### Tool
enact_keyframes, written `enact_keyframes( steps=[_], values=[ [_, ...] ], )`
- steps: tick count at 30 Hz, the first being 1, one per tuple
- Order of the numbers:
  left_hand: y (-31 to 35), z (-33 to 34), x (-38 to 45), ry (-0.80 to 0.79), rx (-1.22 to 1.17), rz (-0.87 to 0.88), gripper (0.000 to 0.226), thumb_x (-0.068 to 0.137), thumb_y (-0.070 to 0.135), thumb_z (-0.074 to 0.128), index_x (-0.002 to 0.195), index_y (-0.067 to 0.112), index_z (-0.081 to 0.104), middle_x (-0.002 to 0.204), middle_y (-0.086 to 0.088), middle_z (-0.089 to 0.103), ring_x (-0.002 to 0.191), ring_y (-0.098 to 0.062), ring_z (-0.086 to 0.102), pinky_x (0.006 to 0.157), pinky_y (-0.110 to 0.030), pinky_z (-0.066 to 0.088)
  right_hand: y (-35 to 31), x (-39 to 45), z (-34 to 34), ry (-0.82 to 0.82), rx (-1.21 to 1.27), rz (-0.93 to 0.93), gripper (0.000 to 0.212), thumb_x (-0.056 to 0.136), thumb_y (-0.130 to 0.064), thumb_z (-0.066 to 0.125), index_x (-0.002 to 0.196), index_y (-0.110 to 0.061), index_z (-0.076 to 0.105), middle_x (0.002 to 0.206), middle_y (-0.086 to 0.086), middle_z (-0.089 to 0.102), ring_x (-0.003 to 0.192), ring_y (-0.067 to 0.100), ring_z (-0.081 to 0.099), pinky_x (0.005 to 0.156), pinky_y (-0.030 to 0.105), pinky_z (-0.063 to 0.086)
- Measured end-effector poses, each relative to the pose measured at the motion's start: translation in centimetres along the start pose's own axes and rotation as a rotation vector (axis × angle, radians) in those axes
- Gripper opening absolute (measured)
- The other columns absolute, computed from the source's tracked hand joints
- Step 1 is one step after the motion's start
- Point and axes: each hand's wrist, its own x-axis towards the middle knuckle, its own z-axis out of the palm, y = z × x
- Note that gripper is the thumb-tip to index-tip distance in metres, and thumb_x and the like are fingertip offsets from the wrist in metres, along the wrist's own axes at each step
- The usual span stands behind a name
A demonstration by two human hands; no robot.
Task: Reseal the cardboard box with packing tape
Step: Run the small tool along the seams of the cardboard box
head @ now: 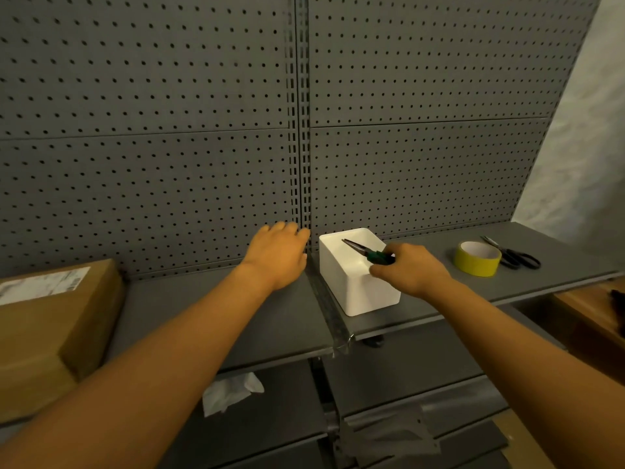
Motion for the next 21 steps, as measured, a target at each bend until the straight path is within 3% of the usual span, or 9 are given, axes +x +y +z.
enact_keyframes(
  steps=[8,15,21],
  values=[
    [-3.2,-1.2,-5.0,-0.054,0.062,-0.109,0.038,0.099,0.033,0.039,0.132,0.014,0.042,0.128,-0.009,0.050,0.119,-0.027,0.045,0.097,-0.039,0.037,-5.1,-0.4,1.9,0.012,0.107,-0.164,0.026,0.084,-0.043,0.060,0.094,-0.018,0.059,0.074,0.002,0.056,0.067,0.018,0.053,0.059,0.030,0.041],
    [-8.0,-2.7,-10.0,-0.070,0.125,-0.203,0.037,0.099,0.034,0.039,0.131,0.014,0.041,0.127,-0.009,0.049,0.119,-0.027,0.045,0.097,-0.039,0.037,-10.8,-2.0,4.3,-0.010,0.130,-0.274,0.029,0.083,-0.043,0.061,0.101,-0.020,0.059,0.093,0.003,0.062,0.082,0.022,0.059,0.074,0.037,0.053],
    [-13.1,-3.6,-13.8,-0.028,0.138,-0.218,0.036,0.099,0.035,0.039,0.128,0.014,0.043,0.126,-0.008,0.050,0.117,-0.026,0.046,0.094,-0.038,0.039,-15.9,-3.5,5.3,-0.009,0.090,-0.278,0.026,0.084,-0.043,0.061,0.089,-0.018,0.056,0.082,0.005,0.059,0.072,0.019,0.054,0.059,0.031,0.045]
  ],
)
